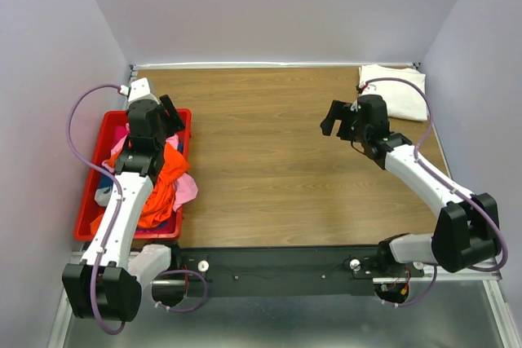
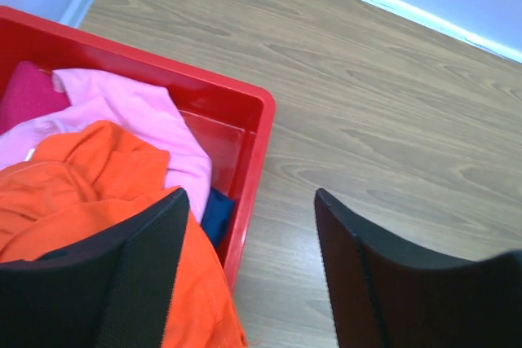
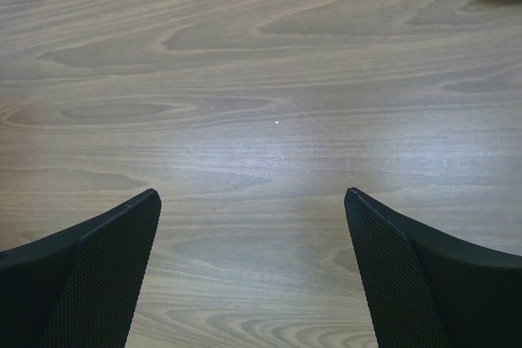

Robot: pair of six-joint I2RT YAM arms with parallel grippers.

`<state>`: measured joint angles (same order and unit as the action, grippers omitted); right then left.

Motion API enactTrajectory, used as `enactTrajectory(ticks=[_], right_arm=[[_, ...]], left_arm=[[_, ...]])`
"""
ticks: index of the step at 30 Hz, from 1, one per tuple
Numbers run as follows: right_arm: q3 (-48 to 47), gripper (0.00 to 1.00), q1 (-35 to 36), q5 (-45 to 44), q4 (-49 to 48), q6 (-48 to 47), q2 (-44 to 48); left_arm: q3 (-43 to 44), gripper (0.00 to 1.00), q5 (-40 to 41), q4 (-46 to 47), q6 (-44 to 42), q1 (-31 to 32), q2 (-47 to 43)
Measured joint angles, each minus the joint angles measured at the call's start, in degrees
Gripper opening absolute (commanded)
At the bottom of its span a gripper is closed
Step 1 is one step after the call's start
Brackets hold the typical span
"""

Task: Fold and stack the t-shirts
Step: Grab the tshirt from the pile

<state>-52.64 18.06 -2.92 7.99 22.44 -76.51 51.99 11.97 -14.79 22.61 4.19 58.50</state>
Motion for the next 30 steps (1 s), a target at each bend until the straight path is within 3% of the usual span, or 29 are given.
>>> enactTrajectory(ticks=[6, 16, 25, 28, 29, 30], right_arm=[[1.18, 1.0, 0.0, -0.63, 0.02, 0.02, 0.24], [1.57, 1.0, 0.0, -1.73, 0.22, 0.11, 0.28], [3.32, 1.0, 0.0, -2.19, 0.24, 0.7, 1.33], [3.39, 1.0, 0.0, -2.23, 0.24, 0.72, 1.53], [3.39, 1.0, 0.0, -2.23, 0.24, 0.74, 1.53], [3.39, 1.0, 0.0, -2.25, 0.24, 0.74, 1.53]], left_arm=[[0.09, 0.73, 2.49, -2.64, 0.66, 0.0, 0.59], [0.83, 0.8, 6.62, -15.39, 5.53, -2.05, 9.33], [-4.31, 0.75, 4.02, -17.77, 11.06, -16.63, 8.11], [-6.16, 0.66, 2.4, -17.33, 12.02, -17.09, 7.76], [-6.32, 0.53, 1.88, -16.9, 12.22, -17.09, 7.91], [-6.36, 0.46, 1.22, -16.52, 12.48, -17.09, 8.11]])
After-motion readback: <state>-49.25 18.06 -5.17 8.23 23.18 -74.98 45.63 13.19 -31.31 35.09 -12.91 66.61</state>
